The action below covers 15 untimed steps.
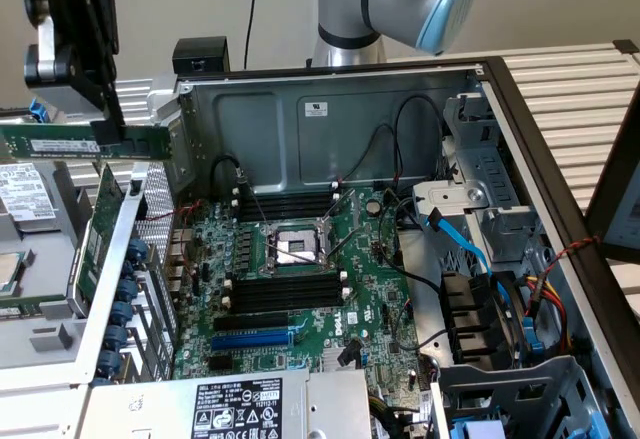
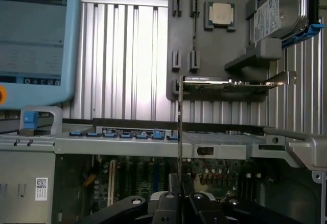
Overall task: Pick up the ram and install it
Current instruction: 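Pick up the ram and move it above insertion slot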
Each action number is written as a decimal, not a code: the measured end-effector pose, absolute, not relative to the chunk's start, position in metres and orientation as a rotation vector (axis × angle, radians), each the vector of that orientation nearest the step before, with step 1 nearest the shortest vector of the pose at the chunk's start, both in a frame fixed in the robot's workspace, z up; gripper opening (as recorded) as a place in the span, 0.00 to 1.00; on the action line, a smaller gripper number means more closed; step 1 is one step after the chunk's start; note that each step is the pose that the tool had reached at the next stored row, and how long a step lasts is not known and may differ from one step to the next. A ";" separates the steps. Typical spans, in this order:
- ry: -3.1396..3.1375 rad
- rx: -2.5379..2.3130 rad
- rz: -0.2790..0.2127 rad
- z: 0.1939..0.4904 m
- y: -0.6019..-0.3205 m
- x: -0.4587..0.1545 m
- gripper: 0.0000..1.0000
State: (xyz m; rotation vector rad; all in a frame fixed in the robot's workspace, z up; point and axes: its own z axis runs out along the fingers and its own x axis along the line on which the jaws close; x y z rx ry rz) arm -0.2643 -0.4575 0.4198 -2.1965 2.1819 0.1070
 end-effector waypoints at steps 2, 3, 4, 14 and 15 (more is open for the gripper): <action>2.164 -2.182 0.070 0.420 -0.458 -0.262 0.13; 2.155 -2.174 0.050 0.420 -0.458 -0.260 0.13; 2.149 -2.169 0.037 0.420 -0.458 -0.257 0.13; 2.149 -2.170 0.023 0.414 -0.456 -0.212 0.13; 2.151 -2.172 0.020 0.413 -0.456 -0.208 0.13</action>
